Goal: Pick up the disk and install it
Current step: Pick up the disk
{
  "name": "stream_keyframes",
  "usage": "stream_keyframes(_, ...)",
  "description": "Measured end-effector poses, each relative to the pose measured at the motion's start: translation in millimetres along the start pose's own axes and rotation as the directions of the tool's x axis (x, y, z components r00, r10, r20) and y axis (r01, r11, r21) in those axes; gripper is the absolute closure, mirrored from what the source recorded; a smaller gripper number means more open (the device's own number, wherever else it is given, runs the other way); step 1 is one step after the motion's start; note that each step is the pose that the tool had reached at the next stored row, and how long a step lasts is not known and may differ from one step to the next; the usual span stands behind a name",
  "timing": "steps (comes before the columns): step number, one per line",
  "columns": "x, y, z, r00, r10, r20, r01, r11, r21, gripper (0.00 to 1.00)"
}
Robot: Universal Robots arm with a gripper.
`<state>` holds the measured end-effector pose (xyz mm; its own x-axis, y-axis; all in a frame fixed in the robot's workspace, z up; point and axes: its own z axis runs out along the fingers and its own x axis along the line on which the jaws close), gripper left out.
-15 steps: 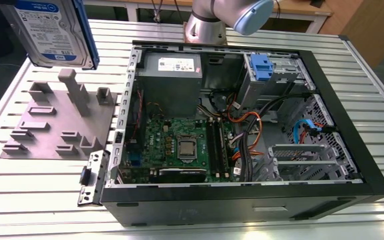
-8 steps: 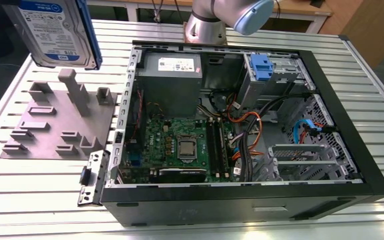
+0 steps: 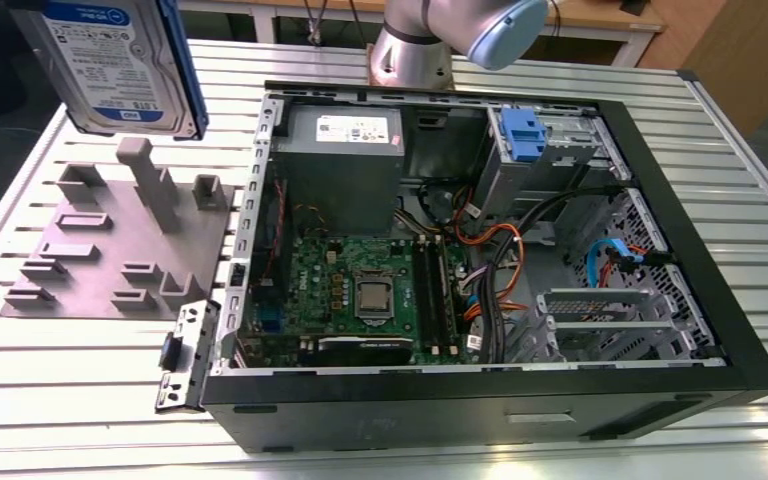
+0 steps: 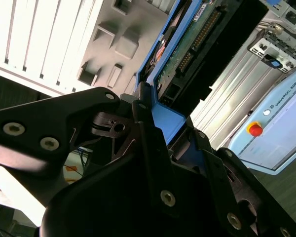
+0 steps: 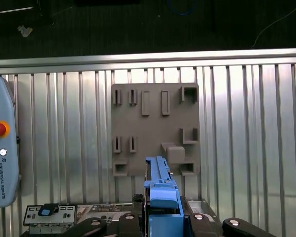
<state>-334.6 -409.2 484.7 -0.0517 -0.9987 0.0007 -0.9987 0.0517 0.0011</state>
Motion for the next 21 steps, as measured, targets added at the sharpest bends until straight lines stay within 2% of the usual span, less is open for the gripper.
stream_keyframes(9, -0.3, -6.8, 0.0, 1.0000, 0.000, 0.0000, 0.000, 1.0000, 0.0000, 0.64)
stream_keyframes(21, -0.5, -10.0, 0.0, 1.0000, 0.000, 0.0000, 0.000, 1.0000, 0.0000, 0.64)
